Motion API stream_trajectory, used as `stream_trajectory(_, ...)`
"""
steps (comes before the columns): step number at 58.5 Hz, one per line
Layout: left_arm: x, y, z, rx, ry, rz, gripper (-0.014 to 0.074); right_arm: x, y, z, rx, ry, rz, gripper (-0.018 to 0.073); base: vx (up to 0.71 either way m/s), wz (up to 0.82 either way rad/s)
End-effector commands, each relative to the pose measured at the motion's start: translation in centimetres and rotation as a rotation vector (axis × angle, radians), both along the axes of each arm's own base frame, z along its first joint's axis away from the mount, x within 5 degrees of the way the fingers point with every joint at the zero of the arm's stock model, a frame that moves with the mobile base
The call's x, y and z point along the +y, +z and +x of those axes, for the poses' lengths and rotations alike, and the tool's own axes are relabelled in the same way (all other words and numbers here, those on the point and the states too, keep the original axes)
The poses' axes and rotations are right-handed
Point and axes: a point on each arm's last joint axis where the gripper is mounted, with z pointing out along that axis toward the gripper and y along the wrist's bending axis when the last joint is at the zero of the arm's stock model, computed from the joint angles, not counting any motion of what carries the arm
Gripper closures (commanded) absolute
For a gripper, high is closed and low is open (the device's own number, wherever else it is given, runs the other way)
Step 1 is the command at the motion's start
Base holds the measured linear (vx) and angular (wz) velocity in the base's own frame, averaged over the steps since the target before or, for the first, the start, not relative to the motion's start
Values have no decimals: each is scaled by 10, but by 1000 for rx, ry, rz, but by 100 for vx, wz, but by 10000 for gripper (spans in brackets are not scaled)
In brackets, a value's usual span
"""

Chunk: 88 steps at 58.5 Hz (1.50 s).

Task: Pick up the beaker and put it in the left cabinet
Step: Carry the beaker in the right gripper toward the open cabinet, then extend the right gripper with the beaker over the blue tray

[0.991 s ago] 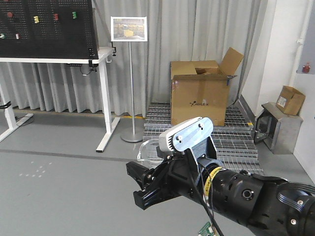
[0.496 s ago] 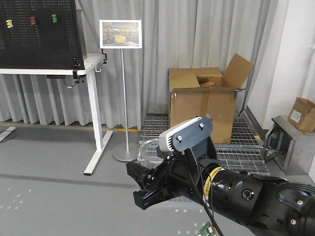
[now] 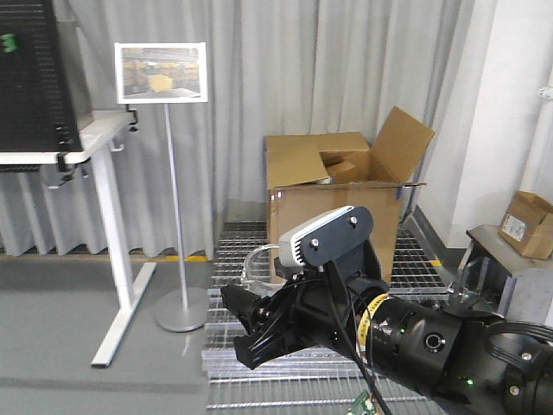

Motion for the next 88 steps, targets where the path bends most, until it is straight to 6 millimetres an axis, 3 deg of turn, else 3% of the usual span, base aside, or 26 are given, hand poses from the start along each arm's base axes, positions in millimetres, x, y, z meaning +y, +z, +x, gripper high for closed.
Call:
stream_trajectory(1,0,2,-1,-76,-4,-15,595,-2,31,-6,-98,31,96,498,51,-23)
stream_trajectory(49,0,2,-1,-76,-4,-15,595,-2,31,-6,-98,31,96,498,43,-51)
stream_trajectory(88,0,2,-1,-76,-4,-15,595,-2,31,-6,-98,31,96,498,23,-67)
